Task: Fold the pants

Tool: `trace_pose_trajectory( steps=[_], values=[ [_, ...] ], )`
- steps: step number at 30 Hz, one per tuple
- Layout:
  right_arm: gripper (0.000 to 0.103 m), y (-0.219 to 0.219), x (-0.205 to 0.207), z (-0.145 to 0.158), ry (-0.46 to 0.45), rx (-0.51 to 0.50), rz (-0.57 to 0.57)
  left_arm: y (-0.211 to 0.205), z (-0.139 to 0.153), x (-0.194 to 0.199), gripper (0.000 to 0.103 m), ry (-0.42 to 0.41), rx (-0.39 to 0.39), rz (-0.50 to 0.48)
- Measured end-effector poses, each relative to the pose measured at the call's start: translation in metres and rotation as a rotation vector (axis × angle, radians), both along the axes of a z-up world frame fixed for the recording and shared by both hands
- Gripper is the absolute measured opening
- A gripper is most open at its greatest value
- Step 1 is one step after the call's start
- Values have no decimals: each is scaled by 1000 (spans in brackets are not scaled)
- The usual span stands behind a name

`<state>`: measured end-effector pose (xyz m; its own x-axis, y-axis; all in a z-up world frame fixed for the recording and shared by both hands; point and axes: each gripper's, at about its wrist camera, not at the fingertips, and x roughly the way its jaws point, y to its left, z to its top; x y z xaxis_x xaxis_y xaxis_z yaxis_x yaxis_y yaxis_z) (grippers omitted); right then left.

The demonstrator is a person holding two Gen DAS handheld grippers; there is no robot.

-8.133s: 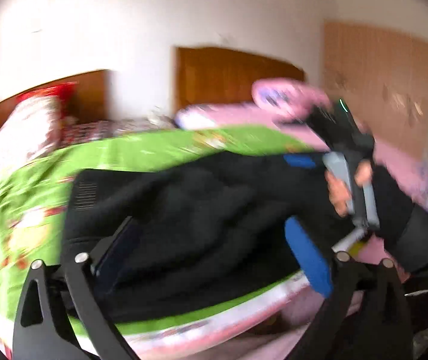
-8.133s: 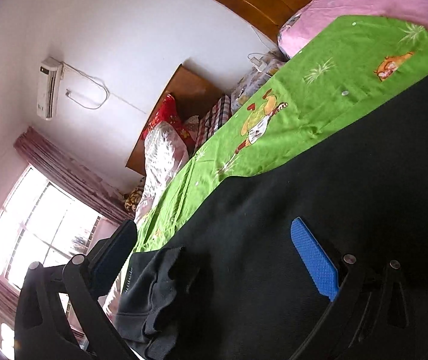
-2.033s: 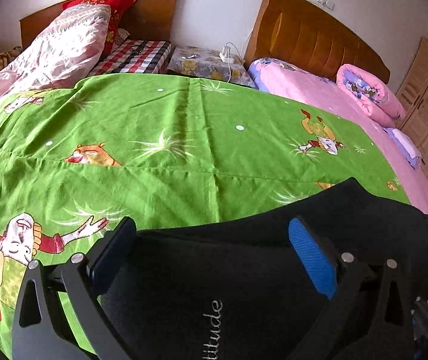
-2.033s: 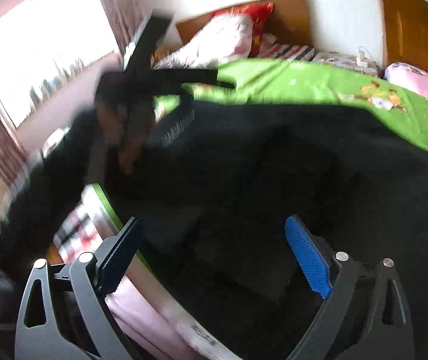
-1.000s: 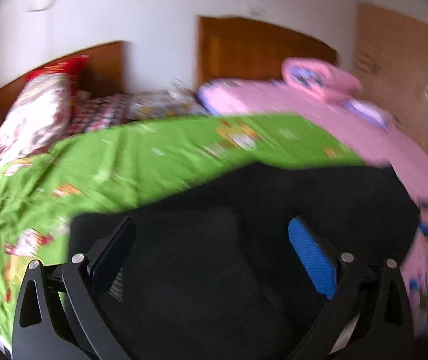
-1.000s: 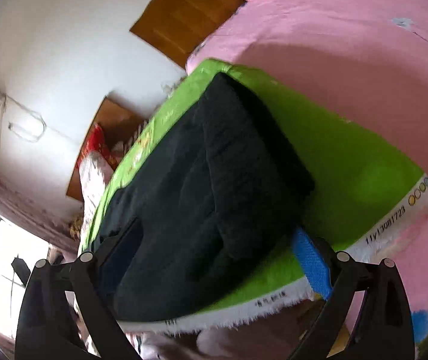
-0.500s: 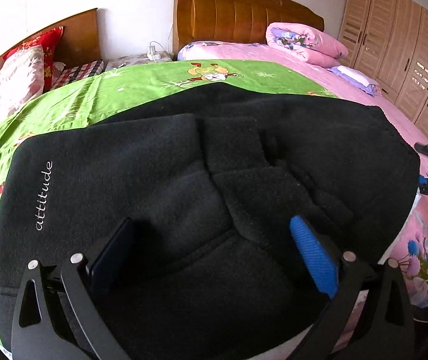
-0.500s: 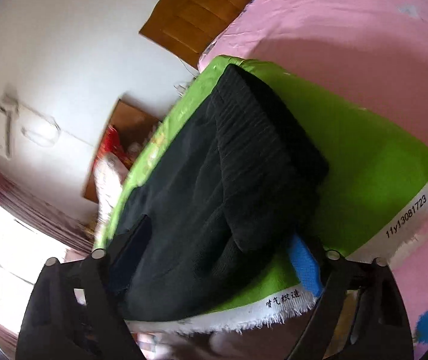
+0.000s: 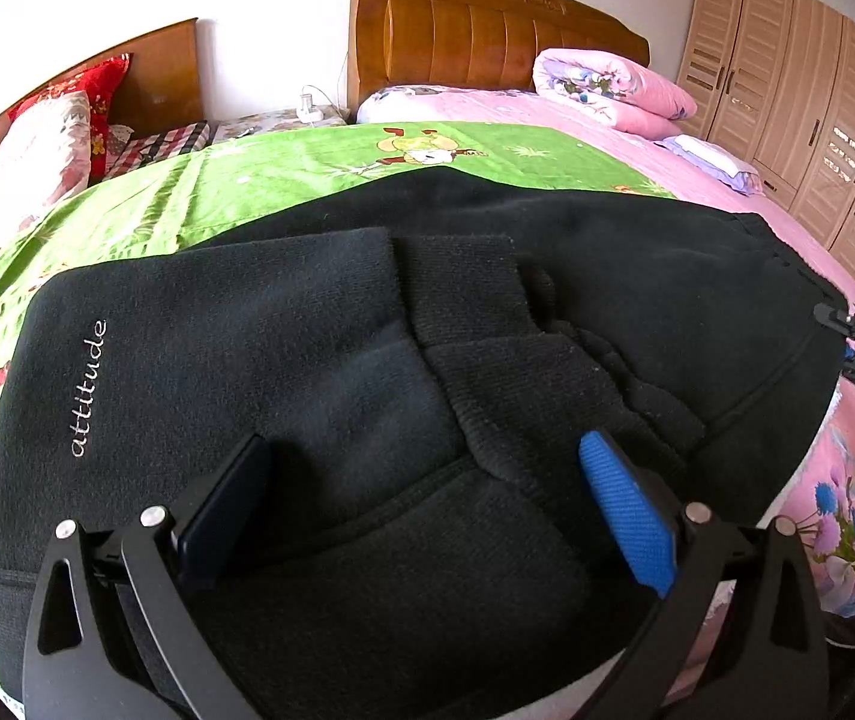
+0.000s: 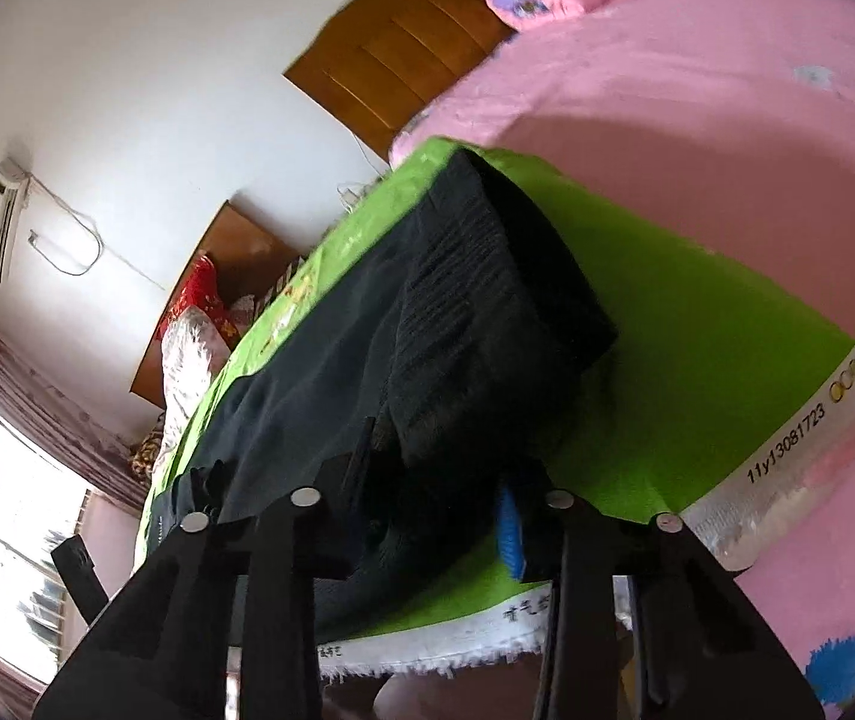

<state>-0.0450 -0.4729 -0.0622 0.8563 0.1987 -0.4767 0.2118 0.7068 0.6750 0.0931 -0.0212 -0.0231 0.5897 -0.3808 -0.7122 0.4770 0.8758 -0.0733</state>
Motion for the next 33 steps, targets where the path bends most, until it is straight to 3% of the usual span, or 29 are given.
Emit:
trace_pose_trajectory(
  steps=[9,11,12,15,17,20,23,24,26,27,29,33],
  values=[
    [30,23,5,33,-102,-103,-14,4,8,-1,101,18,-26,13],
    [29,47,5,65,-167,-202,22,17,23,-6,98,20,-106,6],
    [29,68,10,85,-210,-269,60,36,41,-11,98,-15,-191,16],
    [29,146,30,131,-316,-452,222,90,73,-18,99,-79,-348,97],
    [29,203,43,142,-350,-567,335,122,85,-19,99,-98,-410,162],
    [29,307,56,124,-343,-799,539,166,87,-20,99,-82,-475,239],
    [29,403,56,55,-249,-1070,795,192,72,-19,99,-12,-525,267],
    [29,419,55,34,-230,-1151,817,198,62,-18,99,34,-557,254],
    [30,438,36,10,-323,-1362,744,206,51,-16,99,86,-592,252],
    [30,441,32,8,-331,-1412,729,208,45,-15,99,113,-612,247],
    [30,433,32,13,-329,-1365,721,207,36,-13,99,164,-658,218],
    [30,440,20,6,-365,-1482,684,189,28,-1,100,279,-742,117]
  ],
)
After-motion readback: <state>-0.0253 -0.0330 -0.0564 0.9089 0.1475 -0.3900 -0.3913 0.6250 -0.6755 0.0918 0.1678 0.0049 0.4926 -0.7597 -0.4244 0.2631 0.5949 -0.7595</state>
